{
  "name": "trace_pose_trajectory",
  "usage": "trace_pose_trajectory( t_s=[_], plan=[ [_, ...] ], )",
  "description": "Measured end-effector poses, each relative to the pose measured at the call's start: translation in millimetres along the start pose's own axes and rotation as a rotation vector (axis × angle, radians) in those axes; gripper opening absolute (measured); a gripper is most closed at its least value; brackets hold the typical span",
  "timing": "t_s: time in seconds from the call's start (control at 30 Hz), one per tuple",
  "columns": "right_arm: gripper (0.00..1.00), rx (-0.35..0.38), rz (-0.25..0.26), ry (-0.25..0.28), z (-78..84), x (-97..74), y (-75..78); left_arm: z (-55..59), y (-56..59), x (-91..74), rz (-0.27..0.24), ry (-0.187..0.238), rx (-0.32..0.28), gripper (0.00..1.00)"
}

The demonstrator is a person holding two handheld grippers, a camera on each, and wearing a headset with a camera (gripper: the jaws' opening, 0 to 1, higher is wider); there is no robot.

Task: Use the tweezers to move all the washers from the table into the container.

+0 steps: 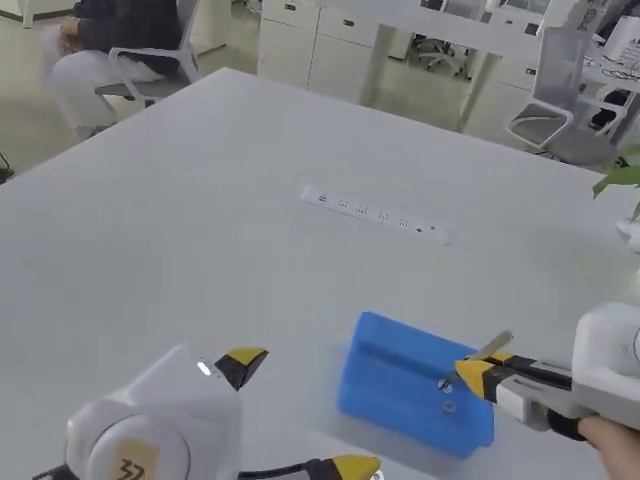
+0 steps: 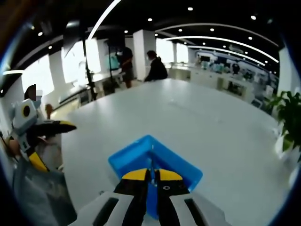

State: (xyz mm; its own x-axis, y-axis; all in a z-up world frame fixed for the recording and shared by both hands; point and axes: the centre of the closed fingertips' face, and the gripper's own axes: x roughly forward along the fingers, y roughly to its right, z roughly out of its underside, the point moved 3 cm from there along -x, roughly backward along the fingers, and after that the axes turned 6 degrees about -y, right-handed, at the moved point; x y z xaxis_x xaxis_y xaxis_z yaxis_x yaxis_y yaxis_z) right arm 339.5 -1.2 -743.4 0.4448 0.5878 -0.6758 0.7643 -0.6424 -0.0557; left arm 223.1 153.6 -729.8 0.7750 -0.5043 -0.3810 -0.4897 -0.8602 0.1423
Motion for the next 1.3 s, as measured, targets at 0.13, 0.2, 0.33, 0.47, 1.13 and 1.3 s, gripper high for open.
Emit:
trace_pose_trajectory(
  t_s=[0.13, 0.2, 0.33, 0.47, 1.13, 1.3],
  plan=[
    [0.03, 0.004, -0.012, -0.020, 2.6, 7.1, 2.8, -1.4, -0.3, -1.0, 0.001, 0.011, -0.010, 0.83],
    [0.03, 0.002, -0.017, -0.029, 2.8, 11.0, 5.1, -1.4, -0.4, -1.1, 0.000, 0.010, -0.011, 0.83],
    [0.03, -0.001, -0.041, -0.049, 3.5, 19.5, 6.4, -0.8, 0.4, -1.1, 0.002, 0.005, -0.006, 0.83],
    [0.03, 0.003, -0.066, -0.064, 5.7, 26.8, 8.4, -0.3, 0.9, -1.1, 0.003, 0.000, -0.002, 0.83],
    [0.04, -0.059, -0.130, -0.176, 18.3, 48.7, 15.5, 2.6, 1.6, 1.0, 0.007, -0.018, 0.007, 0.82],
    [0.04, -0.071, -0.129, -0.179, 18.2, 50.1, 17.1, 3.1, 2.1, 1.2, 0.009, -0.021, 0.009, 0.82]
  ],
)
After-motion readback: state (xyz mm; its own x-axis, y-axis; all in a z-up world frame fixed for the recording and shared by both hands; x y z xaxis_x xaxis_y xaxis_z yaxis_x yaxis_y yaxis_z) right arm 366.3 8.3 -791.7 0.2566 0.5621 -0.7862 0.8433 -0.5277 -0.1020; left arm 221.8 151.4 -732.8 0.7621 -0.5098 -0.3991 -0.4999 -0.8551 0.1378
